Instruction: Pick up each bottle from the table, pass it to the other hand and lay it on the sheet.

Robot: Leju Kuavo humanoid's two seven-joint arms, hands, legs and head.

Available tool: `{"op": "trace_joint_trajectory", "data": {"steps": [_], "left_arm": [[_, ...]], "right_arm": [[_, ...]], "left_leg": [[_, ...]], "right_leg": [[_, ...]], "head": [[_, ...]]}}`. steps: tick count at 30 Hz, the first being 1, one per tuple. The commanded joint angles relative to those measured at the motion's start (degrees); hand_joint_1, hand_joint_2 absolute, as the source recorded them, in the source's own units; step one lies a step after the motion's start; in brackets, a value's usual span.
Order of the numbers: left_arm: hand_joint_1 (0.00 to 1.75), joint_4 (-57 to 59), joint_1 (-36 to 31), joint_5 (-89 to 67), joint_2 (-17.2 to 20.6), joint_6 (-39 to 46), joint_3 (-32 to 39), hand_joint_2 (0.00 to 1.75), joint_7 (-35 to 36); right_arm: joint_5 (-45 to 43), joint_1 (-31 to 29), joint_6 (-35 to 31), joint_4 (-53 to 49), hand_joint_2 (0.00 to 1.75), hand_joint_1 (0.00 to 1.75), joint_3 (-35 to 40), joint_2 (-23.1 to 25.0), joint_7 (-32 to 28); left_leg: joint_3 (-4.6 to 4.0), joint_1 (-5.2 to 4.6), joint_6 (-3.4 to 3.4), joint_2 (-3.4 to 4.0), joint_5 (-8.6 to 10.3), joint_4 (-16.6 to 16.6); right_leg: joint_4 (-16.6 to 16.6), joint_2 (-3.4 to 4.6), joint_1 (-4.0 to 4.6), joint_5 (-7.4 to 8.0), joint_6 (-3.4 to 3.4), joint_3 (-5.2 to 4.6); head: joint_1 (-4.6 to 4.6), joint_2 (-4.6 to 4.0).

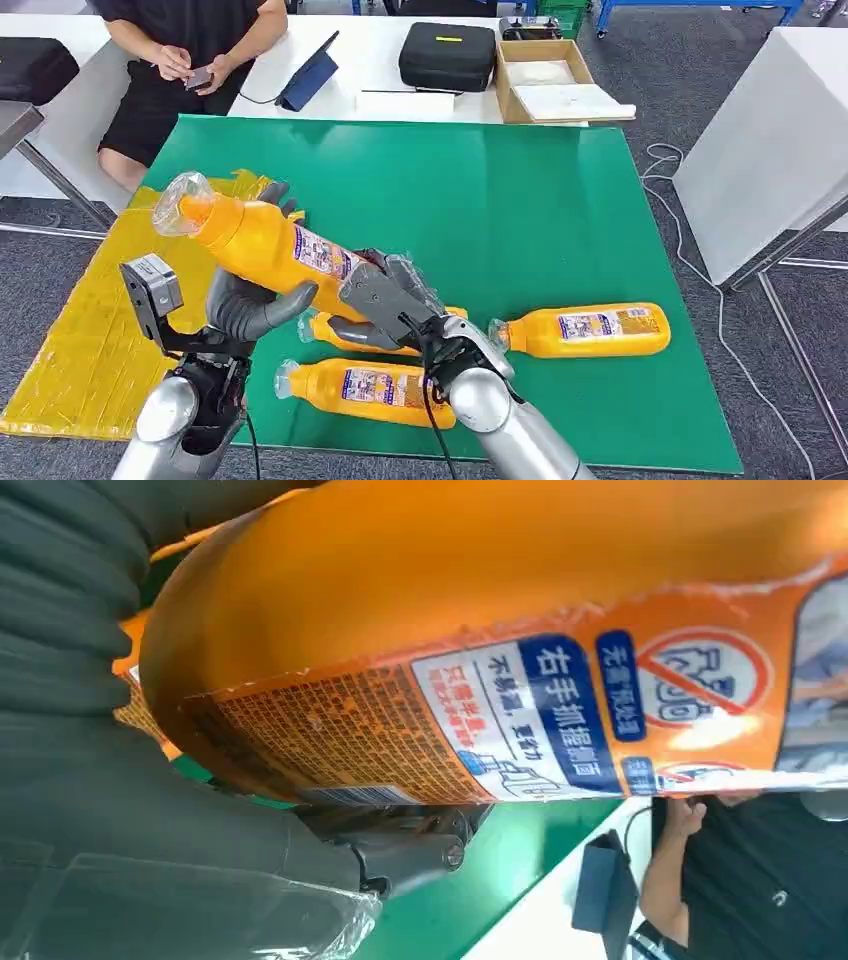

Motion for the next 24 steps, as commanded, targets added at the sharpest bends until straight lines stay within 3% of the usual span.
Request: {"op": "trace_joint_trajectory", "data": {"steps": [1,13,18,19,20,21,24], "left_arm": [[0.00,3.1,-0.4,2.0,-0.4,1.4,2.7,1.75,-0.9],[0.00,0.9,2.9,17.6,1.2,-8.3,-1.2,1.75,4.4],[0.00,-0.7,2.3,17.8,0.9,-8.0,-2.5,1.75,4.9],[0.98,-0.9,1.8,17.8,0.7,-7.9,-2.8,1.75,4.9],[0.98,-1.0,1.6,18.0,0.6,-7.8,-2.9,1.75,5.0],[1.75,-1.0,1.6,18.0,0.6,-7.8,-2.9,1.75,5.0],[1.75,-1.2,1.2,17.1,0.7,-7.7,-3.3,1.75,4.7]], "right_arm": [[0.1,-2.8,-0.1,5.2,1.75,1.75,3.9,-1.2,-0.8],[1.4,-2.7,-0.9,6.1,1.75,1.75,4.9,-1.2,-1.1],[1.7,-2.7,-0.9,5.7,1.75,1.75,5.1,-1.3,-0.7],[1.7,-2.9,-0.9,5.8,1.75,1.73,5.2,-1.4,-0.6],[1.7,-3.0,-0.9,5.9,1.75,1.73,5.2,-1.4,-0.6],[1.7,-3.0,-0.9,5.9,1.75,1.71,5.2,-1.4,-0.6],[1.6,-3.3,-0.9,6.1,1.75,1.71,5.2,-1.7,-0.6]], "left_leg": [[0.03,0.03,-0.14,0.03,0.05,0.0],[0.02,0.02,-0.13,0.04,0.03,0.0],[-0.04,0.05,-0.18,0.03,0.03,0.0],[-0.04,0.02,-0.13,0.01,0.03,0.0],[-0.05,0.01,-0.11,-0.04,0.04,0.0],[-0.04,0.00,-0.09,-0.05,0.03,0.0],[-0.08,0.06,-0.18,-0.04,0.06,0.0]], "right_leg": [[-0.1,-0.01,0.03,0.08,-0.06,0.05],[-0.1,-0.01,0.02,0.04,-0.06,0.03],[-0.1,-0.02,0.05,0.07,-0.08,0.00],[0.0,-0.04,0.02,0.04,-0.06,-0.01],[0.0,-0.08,0.00,0.03,-0.05,-0.02],[0.0,-0.08,0.00,0.02,-0.04,-0.02],[-0.1,-0.10,0.05,0.07,-0.08,-0.03]], "head": [[0.00,0.00],[0.00,0.00],[0.00,0.00],[0.00,0.00],[0.00,0.00],[0.00,0.00],[0.00,0.00]]}}
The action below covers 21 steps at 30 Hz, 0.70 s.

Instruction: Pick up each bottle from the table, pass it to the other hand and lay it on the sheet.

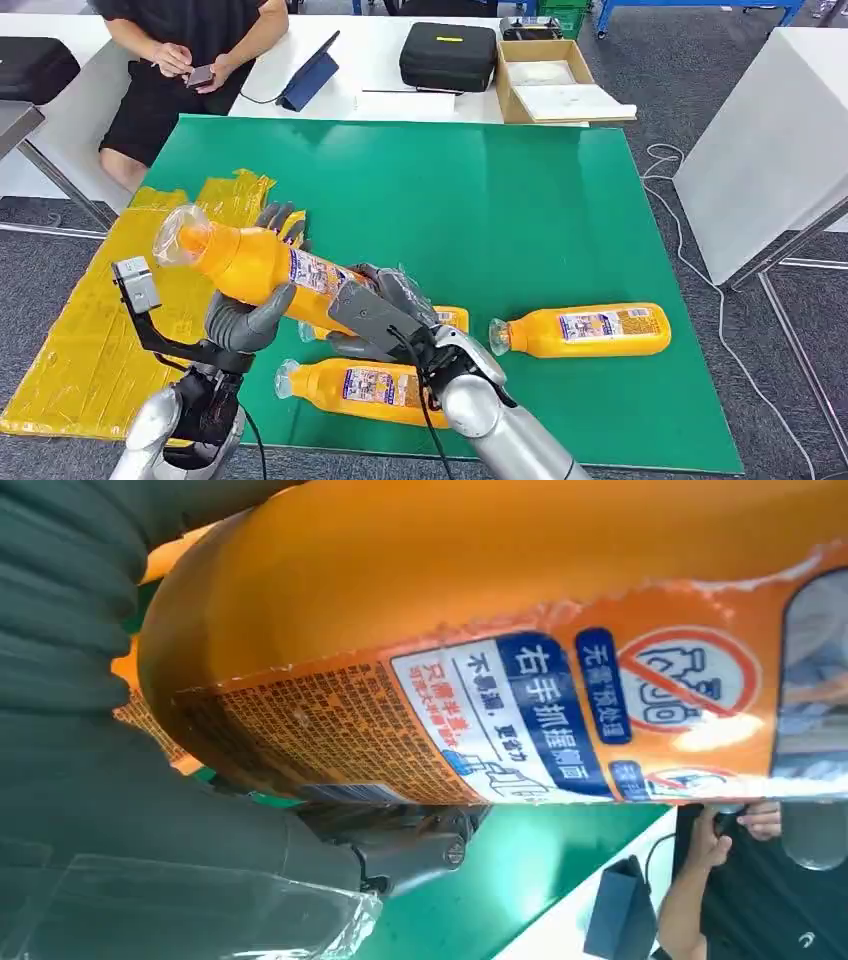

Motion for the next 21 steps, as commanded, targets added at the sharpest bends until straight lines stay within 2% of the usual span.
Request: {"op": "trace_joint_trajectory", "data": {"steps": [1,14,20,21], "left_arm": [[1.75,-0.2,-1.9,-1.0,0.4,0.1,-3.9,1.75,0.3],[1.75,0.4,-2.6,-0.9,1.0,1.0,-3.1,1.75,-0.7],[1.75,0.3,-1.9,1.0,1.4,0.6,-2.9,1.75,-1.2],[1.75,0.4,-1.9,1.1,1.5,0.5,-2.8,1.75,-1.2]], "right_arm": [[-0.1,-3.0,0.3,2.6,1.75,1.75,3.2,-1.6,0.2],[-0.2,-2.5,0.2,2.4,1.75,1.71,2.7,-1.5,0.2],[0.5,-2.1,0.1,2.1,1.75,1.75,2.1,-2.3,-0.1],[0.6,-2.0,0.0,2.0,1.75,1.52,2.0,-2.4,-0.1]], "left_leg": [[-0.04,0.05,-0.14,-0.04,0.03,0.0],[-0.06,0.08,-0.20,-0.08,0.06,0.0],[-0.04,0.07,-0.19,-0.06,0.06,0.0],[-0.01,0.05,-0.12,-0.07,0.03,0.0]], "right_leg": [[0.0,-0.08,0.05,0.04,-0.07,0.01],[-0.1,-0.14,0.08,0.07,-0.10,0.01],[-0.1,-0.12,0.07,0.07,-0.10,0.03],[0.0,-0.10,0.05,0.03,-0.06,0.04]], "head": [[0.00,0.00],[0.00,0.00],[0.00,0.00],[0.00,0.00]]}}
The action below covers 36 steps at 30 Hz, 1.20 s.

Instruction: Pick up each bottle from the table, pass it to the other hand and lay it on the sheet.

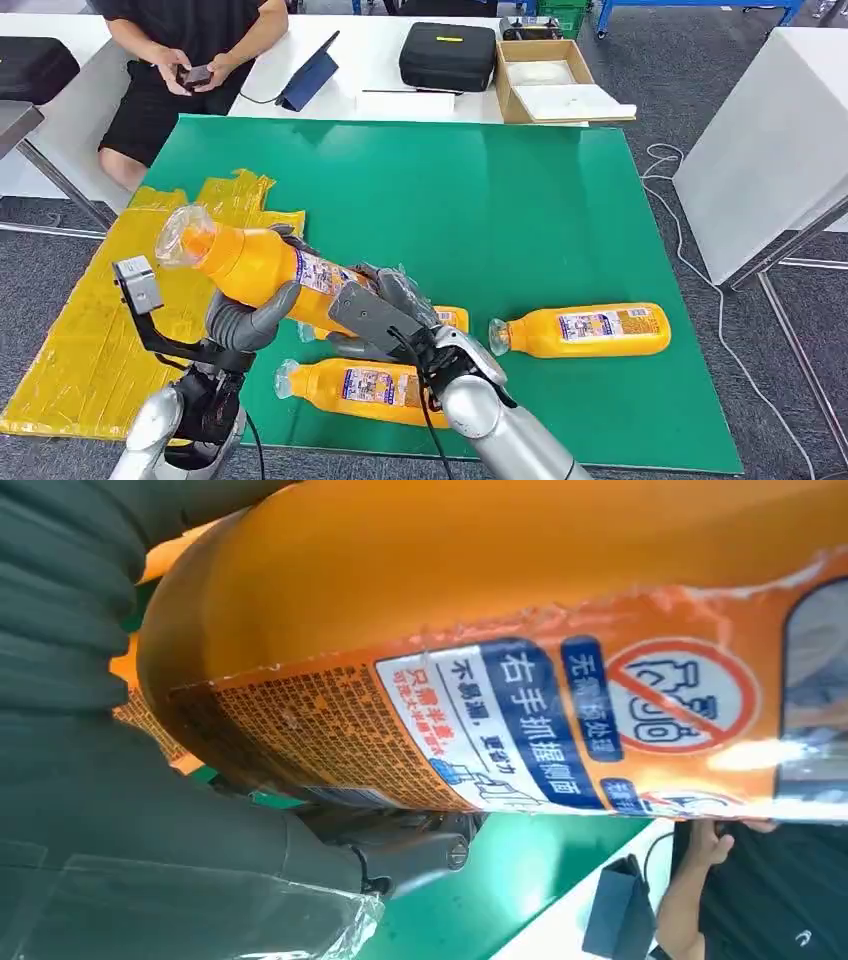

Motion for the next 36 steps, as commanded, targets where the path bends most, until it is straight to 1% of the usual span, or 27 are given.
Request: {"op": "trace_joint_trajectory", "data": {"steps": [1,2,3,4,5,6,7,9,11,12,15,17,19,20,21,23,24,27,28,29,30,31,32,34,35,36], "left_arm": [[1.75,0.8,-1.1,3.4,1.3,-1.3,-1.6,1.75,-0.5],[1.75,0.5,-0.5,4.0,1.4,-1.5,-1.2,1.75,-0.6],[1.75,0.3,-0.3,4.2,1.6,-1.6,-1.0,1.75,-0.6],[1.75,-0.2,0.4,4.6,1.7,-1.8,-0.3,1.75,-0.8],[1.75,-0.8,1.5,5.5,1.8,-2.2,1.3,1.75,-1.1],[1.75,-1.2,2.1,6.1,2.0,-3.0,2.3,1.75,-1.0],[1.75,-1.5,2.6,6.2,1.7,-3.3,3.2,1.75,-0.9],[1.75,-2.8,4.5,6.5,1.6,-4.0,5.6,1.75,-1.1],[1.75,-3.7,6.5,6.6,1.0,-5.5,8.7,1.75,-1.1],[1.75,-3.7,7.0,6.6,0.8,-6.6,9.7,1.75,-1.0],[1.75,-3.8,8.7,6.8,0.2,-8.2,12.0,1.75,-0.8],[1.75,-3.7,8.8,6.8,0.1,-8.5,12.3,1.75,-0.8],[1.75,-3.6,8.6,6.8,0.0,-8.6,12.2,1.75,-0.8],[1.75,-3.6,8.6,6.8,0.0,-8.6,12.2,1.75,-0.8],[1.75,-3.6,8.5,6.8,-0.1,-8.7,12.1,1.75,-0.8],[1.75,-3.9,9.1,6.7,0.1,-9.1,12.5,1.75,-0.7],[1.75,-4.2,9.9,6.7,0.3,-9.3,13.0,1.75,-0.6],[1.75,-4.7,11.2,4.1,0.3,-9.9,16.1,1.75,-1.7],[1.75,-4.7,10.7,-0.3,0.5,-8.6,17.8,1.75,-2.7],[1.75,-4.6,10.1,-2.1,1.1,-8.3,18.9,1.75,-3.2],[1.75,-4.0,9.2,-2.2,2.2,-8.9,20.2,1.75,-3.3],[1.75,-3.8,8.8,-2.2,2.2,-9.2,20.9,1.75,-3.2],[1.75,-3.8,8.8,-2.2,2.2,-9.2,20.9,1.75,-3.2],[1.75,-3.7,8.7,-2.2,1.9,-9.4,20.9,1.75,-3.1],[1.75,-3.8,8.8,-2.2,1.8,-9.5,20.8,1.75,-3.0],[1.75,-3.8,8.8,-2.2,1.8,-9.5,20.8,1.75,-3.0]], "right_arm": [[2.1,-1.7,-0.6,1.3,1.75,0.00,1.6,-2.7,-0.7],[2.3,-1.4,-1.1,0.7,1.75,0.00,1.1,-3.3,-1.1],[2.3,-1.2,-1.1,0.3,1.75,0.00,1.0,-3.5,-1.2],[1.9,-0.3,-1.6,-1.1,0.00,0.00,-0.4,-4.0,-1.3],[-0.6,1.2,-2.0,-3.9,0.00,0.00,-2.9,-5.4,-2.5],[-1.4,1.7,-1.2,-5.6,0.00,0.00,-3.8,-6.7,-2.8],[-1.4,2.2,-1.1,-6.8,0.00,0.00,-4.6,-7.2,-2.7],[-0.8,3.8,-2.4,-11.3,0.00,0.00,-7.0,-10.0,-3.1],[-0.5,6.6,-2.2,-17.8,0.00,0.00,-10.6,-12.6,-3.1],[-0.2,7.5,-1.1,-19.7,0.00,0.00,-11.9,-13.3,-3.0],[1.3,11.0,-0.4,-26.2,0.00,0.00,-16.6,-14.3,-3.1],[1.3,11.3,0.2,-26.9,0.00,0.00,-17.2,-14.3,-3.0],[1.6,11.4,0.4,-26.8,0.00,0.00,-17.2,-13.9,-2.9],[1.6,11.4,0.4,-26.8,0.00,0.00,-17.2,-13.9,-2.9],[1.7,11.3,0.5,-26.3,0.00,0.00,-17.1,-13.5,-3.0],[3.0,12.3,-0.4,-28.4,0.00,0.00,-18.6,-13.8,-3.8],[3.3,13.5,-0.7,-31.1,0.00,0.00,-19.8,-14.9,-4.1],[4.8,20.1,0.2,-42.1,0.00,0.00,-26.2,-18.5,-5.2],[5.3,23.2,0.7,-45.7,0.00,0.00,-29.6,-19.8,-6.3],[5.6,25.4,1.1,-47.7,0.00,0.00,-31.7,-21.2,-7.1],[5.4,27.7,1.9,-49.1,0.00,0.00,-34.4,-22.6,-9.1],[5.2,28.4,2.6,-49.3,0.00,0.00,-35.7,-22.4,-10.1],[5.2,28.4,2.6,-49.3,0.00,0.00,-35.7,-22.4,-10.1],[5.5,27.9,3.0,-48.4,0.00,0.00,-35.4,-21.6,-10.4],[5.8,27.5,3.0,-48.2,0.00,0.00,-35.1,-21.3,-10.5],[5.8,27.5,3.0,-48.2,0.00,0.00,-35.1,-21.3,-10.5]], "left_leg": [[-0.03,0.05,-0.15,-0.09,0.04,0.0],[-0.01,0.03,-0.09,-0.06,0.02,0.0],[-0.02,0.11,-0.24,-0.07,0.08,0.0],[-0.01,0.04,-0.12,-0.08,0.04,0.0],[0.00,0.07,-0.17,-0.07,0.05,0.0],[-0.01,0.05,-0.13,-0.10,0.03,0.0],[-0.03,0.02,-0.09,-0.13,0.03,0.0],[-0.01,0.03,-0.11,-0.07,0.01,0.0],[-0.03,0.00,-0.11,-0.08,0.00,0.0],[-0.04,-0.03,-0.07,-0.09,0.01,0.0],[-0.07,-0.06,-0.09,-0.05,0.00,0.0],[-0.04,-0.06,-0.13,-0.18,0.03,0.0],[-0.12,-0.08,-0.09,-0.10,0.01,0.0],[-0.15,0.00,-0.24,-0.13,0.03,0.1],[-0.09,-0.05,-0.13,-0.06,0.00,0.0],[-0.10,0.00,-0.18,-0.10,0.02,0.0],[-0.10,-0.05,-0.13,-0.13,0.03,0.0],[-0.14,-0.01,-0.13,-0.19,-0.01,0.1],[-0.12,-0.04,-0.08,-0.23,0.00,0.0],[-0.13,-0.01,-0.14,-0.44,-0.01,0.1],[-0.12,-0.01,-0.10,-0.47,0.00,0.0],[-0.13,-0.01,-0.08,-0.43,0.00,0.1],[-0.13,0.02,-0.14,-0.53,-0.01,0.1],[-0.17,-0.03,-0.11,-0.24,-0.01,0.1],[-0.13,0.03,-0.25,-0.28,-0.02,0.1],[-0.16,-0.05,-0.15,-0.13,0.00,0.0]], "right_leg": [[-0.1,-0.13,0.05,0.05,-0.07,0.04],[0.0,-0.09,0.03,0.02,-0.04,0.04],[-0.2,-0.13,0.11,0.12,-0.11,0.09],[-0.1,-0.11,0.04,0.04,-0.06,0.06],[-0.1,-0.12,0.06,0.07,-0.08,0.08],[-0.1,-0.14,0.05,0.03,-0.05,0.08],[-0.1,-0.15,0.02,0.02,-0.03,0.05],[-0.1,-0.09,0.03,0.03,-0.04,0.06],[-0.1,-0.11,0.01,0.01,-0.03,0.05],[0.0,-0.11,-0.01,0.00,-0.02,0.03],[0.0,-0.07,-0.03,0.01,-0.04,0.00],[-0.1,-0.21,-0.02,0.01,-0.05,0.06],[0.0,-0.13,-0.02,0.01,-0.04,-0.10],[-0.1,-0.20,0.06,0.06,-0.11,-0.06],[-0.1,-0.09,0.00,0.02,-0.06,-0.07],[-0.1,-0.13,0.05,0.04,-0.09,-0.06],[-0.1,-0.15,0.00,0.02,-0.06,-0.07],[-0.1,-0.22,0.02,-0.02,-0.05,-0.07],[0.0,-0.24,-0.01,-0.04,-0.03,-0.06],[-0.1,-0.47,0.02,-0.09,-0.05,0.03],[-0.1,-0.48,0.03,-0.08,-0.03,0.01],[-0.1,-0.43,0.03,-0.07,-0.02,-0.02],[-0.1,-0.55,0.06,-0.08,-0.05,0.06],[-0.1,-0.25,0.02,-0.02,-0.04,-0.09],[-0.1,-0.32,0.09,0.00,-0.10,0.01],[-0.1,-0.15,0.01,0.02,-0.06,-0.10]], "head": [[0.00,0.00],[0.00,0.00],[0.00,0.00],[0.00,0.00],[-0.02,0.00],[0.00,0.00],[0.00,0.00],[0.00,0.00],[0.00,0.00],[0.00,0.00],[0.00,0.00],[-0.02,0.00],[0.00,0.00],[0.04,0.00],[-0.05,0.00],[0.00,0.00],[-0.02,0.00],[-0.02,0.00],[-0.02,0.00],[-0.02,0.00],[-0.02,0.00],[0.00,0.00],[-0.02,0.00],[0.00,0.00],[0.00,0.00],[-0.02,0.00]]}}
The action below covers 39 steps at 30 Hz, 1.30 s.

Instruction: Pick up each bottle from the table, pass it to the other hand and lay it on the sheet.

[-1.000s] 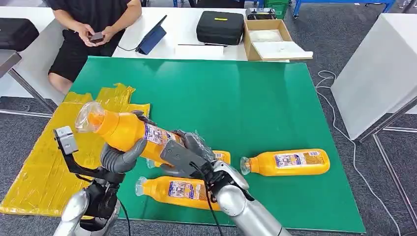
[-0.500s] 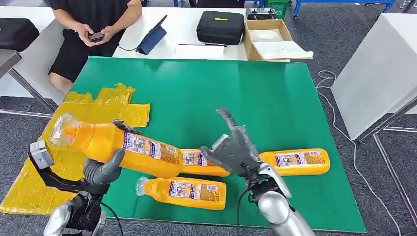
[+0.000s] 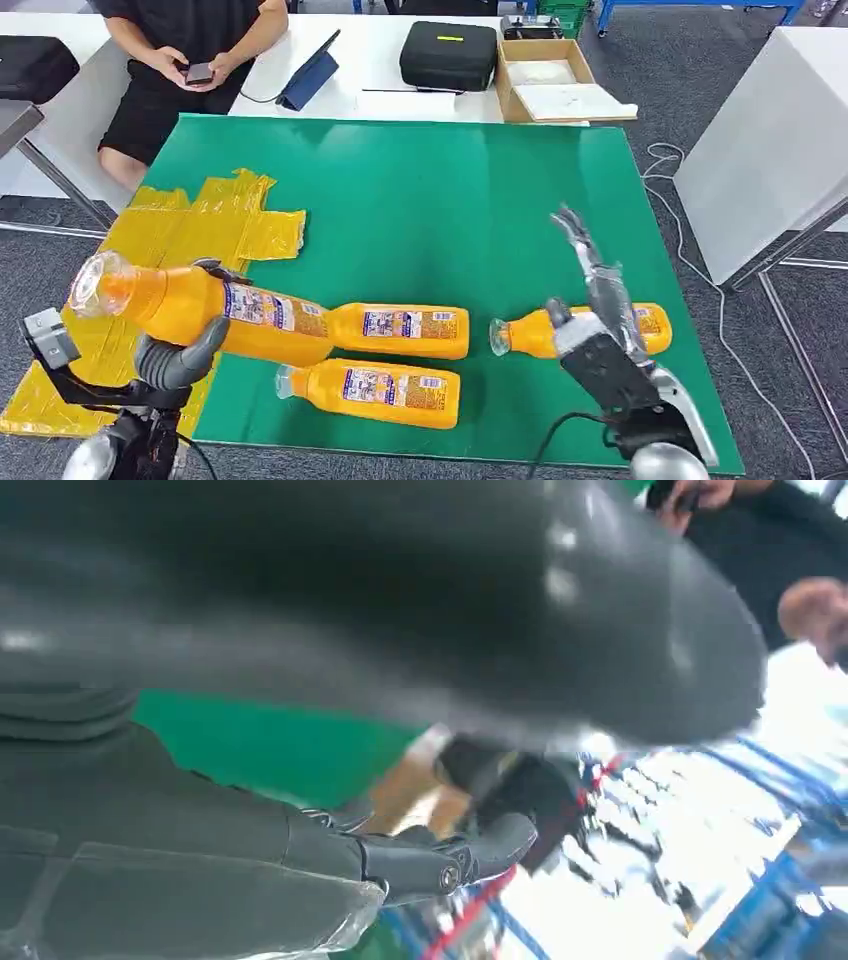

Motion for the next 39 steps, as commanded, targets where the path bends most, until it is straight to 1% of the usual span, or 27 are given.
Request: {"op": "trace_joint_trajectory", "data": {"steps": [1,2,3,4,6,7,8,9,10,11,13,14,15,19,20,21,23,25,26,28,30,31,32,33,36,38,39], "left_arm": [[1.75,1.0,-2.3,-0.6,0.2,-0.5,4.1,1.75,0.0],[1.75,0.8,-2.8,-6.1,1.2,2.9,4.3,1.75,-2.3],[1.75,1.6,-5.2,-12.0,3.5,6.2,4.4,1.75,-3.5],[1.75,2.3,-6.8,-13.6,5.2,7.5,5.3,1.75,-3.3],[1.75,4.0,-9.5,-22.4,8.7,12.1,6.7,1.75,-4.0],[1.75,5.3,-10.9,-24.1,9.8,13.1,7.1,1.75,-3.7],[1.75,6.9,-12.3,-25.7,11.0,13.8,7.1,1.75,-3.2],[1.75,9.1,-14.5,-30.4,12.7,16.5,6.4,1.75,-3.1],[1.75,10.3,-16.0,-32.7,13.1,18.0,5.9,1.75,-3.2],[1.75,11.3,-16.9,-32.6,13.3,18.0,5.6,1.75,-3.2],[1.75,11.4,-17.0,-32.8,13.2,18.1,5.4,1.75,-3.2],[1.75,11.3,-16.7,-36.4,13.6,20.7,4.8,1.75,-3.2],[1.75,12.7,-17.6,-44.4,15.0,25.5,3.2,1.75,-2.6],[1.75,16.7,-17.4,-59.7,17.7,34.6,0.8,1.75,-2.4],[1.75,17.3,-17.6,-62.9,18.2,35.8,0.1,1.75,-1.9],[1.75,18.3,-18.1,-66.5,18.9,36.5,-1.4,1.75,-0.4],[1.75,19.1,-17.9,-70.6,19.7,37.9,-2.8,1.75,0.5],[1.75,19.6,-16.9,-78.4,20.9,41.2,-4.7,1.75,1.4],[1.75,19.4,-15.8,-80.2,21.2,41.7,-6.2,1.75,1.4],[1.75,19.0,-14.3,-83.6,21.3,43.1,-8.7,1.75,1.3],[1.75,19.1,-13.4,-88.3,22.1,43.0,-12.7,1.75,2.8],[1.75,19.3,-13.5,-89.6,22.3,42.9,-13.7,1.75,3.7],[1.75,20.2,-13.9,-89.9,22.4,42.3,-15.5,1.75,4.4],[1.69,21.1,-14.3,-89.9,22.5,42.0,-16.6,1.75,4.8],[1.64,23.3,-14.2,-89.0,22.4,42.1,-18.1,1.75,5.4],[1.57,24.2,-14.6,-87.2,22.4,42.6,-19.6,1.75,4.7],[1.59,24.6,-15.0,-87.4,22.1,42.6,-20.4,1.75,4.6]], "right_arm": [[0.4,4.4,1.5,-6.2,0.00,0.00,-7.2,-2.7,-1.4],[0.4,4.6,0.3,-6.0,0.00,0.00,-6.8,-5.0,-1.7],[-1.5,6.1,-0.6,-6.1,0.00,0.00,-8.3,-10.1,-2.3],[-4.1,8.2,-1.4,-6.0,0.00,0.00,-10.6,-13.6,-4.1],[-7.2,14.1,-1.6,-6.4,0.00,0.00,-16.8,-18.1,-7.7],[-9.3,16.5,-0.8,-6.7,0.00,0.00,-19.2,-19.0,-9.2],[-9.8,18.3,-0.1,-7.2,0.00,0.00,-20.9,-19.7,-9.8],[-11.7,19.2,1.6,-7.6,0.00,0.00,-22.2,-20.0,-10.6],[-12.4,19.3,2.1,-7.7,0.00,0.00,-22.6,-20.3,-10.7],[-12.6,19.0,2.4,-7.9,0.00,0.00,-22.5,-20.2,-10.7],[-12.6,18.6,2.5,-7.9,0.00,0.00,-22.1,-20.1,-10.4],[-12.3,18.4,2.6,-7.9,0.00,0.00,-21.3,-20.8,-9.6],[-13.6,19.2,2.1,-8.2,0.00,0.00,-21.2,-22.7,-9.3],[-18.1,25.2,1.1,-9.3,0.00,0.00,-23.5,-28.4,-11.1],[-18.5,25.2,1.2,-9.2,0.00,0.00,-23.7,-28.9,-11.4],[-20.6,23.3,2.4,-8.3,0.00,0.00,-23.6,-30.1,-11.5],[-21.4,21.6,3.4,-7.7,0.00,0.00,-23.3,-30.4,-10.6],[-22.3,21.2,3.9,-7.7,0.00,0.00,-23.4,-30.8,-9.9],[-23.2,21.5,3.8,-7.8,0.00,0.00,-24.0,-31.4,-9.1],[-24.6,24.4,3.1,-8.3,0.00,0.00,-26.5,-32.7,-8.5],[-26.6,28.0,3.1,-8.4,0.00,0.00,-29.2,-32.9,-8.8],[-26.9,28.5,3.1,-8.2,0.00,0.00,-29.7,-32.7,-9.1],[-27.6,28.5,3.3,-7.4,0.00,0.00,-29.5,-32.2,-9.4],[-27.7,28.1,3.5,-6.8,0.00,0.00,-29.0,-32.3,-9.5],[-27.3,28.8,3.1,-6.7,0.00,0.00,-27.6,-32.4,-9.8],[-28.0,30.3,1.5,-7.3,0.00,0.00,-27.2,-34.4,-9.7],[-28.6,30.7,1.2,-7.5,0.00,0.00,-27.4,-35.2,-9.6]], "left_leg": [[-0.01,0.03,-0.12,-0.02,0.02,0.0],[-0.03,0.04,-0.17,-0.06,0.06,0.0],[-0.01,0.04,-0.13,-0.08,0.05,0.0],[-0.03,0.04,-0.11,-0.17,0.06,0.1],[-0.05,0.07,-0.12,-0.44,0.09,0.1],[-0.02,0.09,-0.11,-0.50,0.09,0.1],[-0.06,0.08,-0.14,-0.57,0.12,0.1],[-0.02,0.06,-0.12,-0.56,0.11,0.1],[0.05,0.02,-0.10,-0.44,0.09,0.1],[-0.03,0.04,-0.17,-0.55,0.12,0.1],[0.02,0.02,-0.12,-0.28,0.08,0.1],[-0.04,0.08,-0.28,-0.34,0.13,0.1],[0.03,0.00,-0.13,-0.15,0.09,0.0],[0.09,-0.03,-0.08,-0.16,0.06,0.0],[0.07,-0.04,-0.13,-0.23,0.07,0.0],[0.08,-0.05,-0.08,-0.13,0.06,0.0],[0.11,-0.08,-0.11,-0.08,0.07,0.0],[0.10,-0.04,-0.16,-0.02,0.09,0.0],[0.08,0.00,-0.20,-0.02,0.12,0.0],[0.11,-0.08,-0.09,0.02,0.08,0.0],[0.15,-0.12,-0.10,-0.08,0.08,0.0],[0.17,-0.13,-0.07,-0.13,0.07,0.0],[0.16,-0.10,-0.12,-0.19,0.08,-0.1],[0.17,-0.10,-0.08,-0.14,0.07,0.0],[0.18,-0.08,-0.15,-0.09,0.10,-0.1],[0.19,-0.06,-0.17,-0.06,0.09,-0.1],[0.15,-0.11,-0.12,-0.06,0.08,-0.1]], "right_leg": [[0.0,-0.06,0.03,0.03,-0.07,0.02],[0.0,-0.12,0.04,0.06,-0.09,0.01],[0.0,-0.13,0.04,0.04,-0.07,0.01],[0.0,-0.23,0.04,0.02,-0.06,0.01],[0.0,-0.50,0.08,-0.02,-0.05,0.02],[-0.1,-0.54,0.12,-0.01,-0.01,0.05],[-0.1,-0.63,0.12,0.03,0.01,0.05],[-0.1,-0.61,0.10,0.01,0.02,0.06],[0.0,-0.47,0.06,0.01,0.03,0.09],[0.0,-0.60,0.08,0.02,0.00,0.07],[0.0,-0.32,0.06,0.07,0.04,0.02],[-0.1,-0.41,0.12,0.12,-0.04,0.02],[0.0,-0.19,0.04,0.10,0.04,0.03],[0.0,-0.19,0.03,0.05,0.07,0.02],[0.0,-0.27,0.01,0.04,0.04,0.02],[0.0,-0.17,0.01,0.06,0.07,0.02],[0.0,-0.12,-0.01,0.08,0.05,0.02],[-0.1,-0.07,0.05,0.14,0.03,0.01],[-0.1,-0.08,0.08,0.18,0.00,0.02],[-0.1,-0.02,0.01,0.11,0.06,-0.01],[-0.1,-0.12,-0.02,0.07,0.07,0.06],[-0.1,-0.16,-0.03,0.06,0.08,0.08],[-0.1,-0.23,0.00,0.07,0.06,0.11],[-0.1,-0.16,0.00,0.07,0.07,0.10],[-0.2,-0.13,0.03,0.13,0.04,0.14],[-0.2,-0.10,0.05,0.14,0.02,0.15],[-0.1,-0.09,0.00,0.11,0.04,0.07]], "head": [[-0.02,0.00],[-0.02,0.00],[0.00,0.00],[-0.02,0.00],[-0.04,0.00],[0.00,0.00],[-0.02,0.00],[0.00,0.00],[-0.02,0.00],[-0.02,0.00],[-0.04,0.00],[0.02,0.00],[-0.04,0.00],[0.00,0.00],[-0.02,0.00],[0.00,0.00],[-0.02,0.00],[-0.02,0.00],[-0.02,0.00],[0.00,0.00],[-0.02,0.00],[-0.02,0.00],[-0.02,0.00],[0.00,0.00],[-0.02,0.00],[0.00,0.00],[-0.02,0.00]]}}
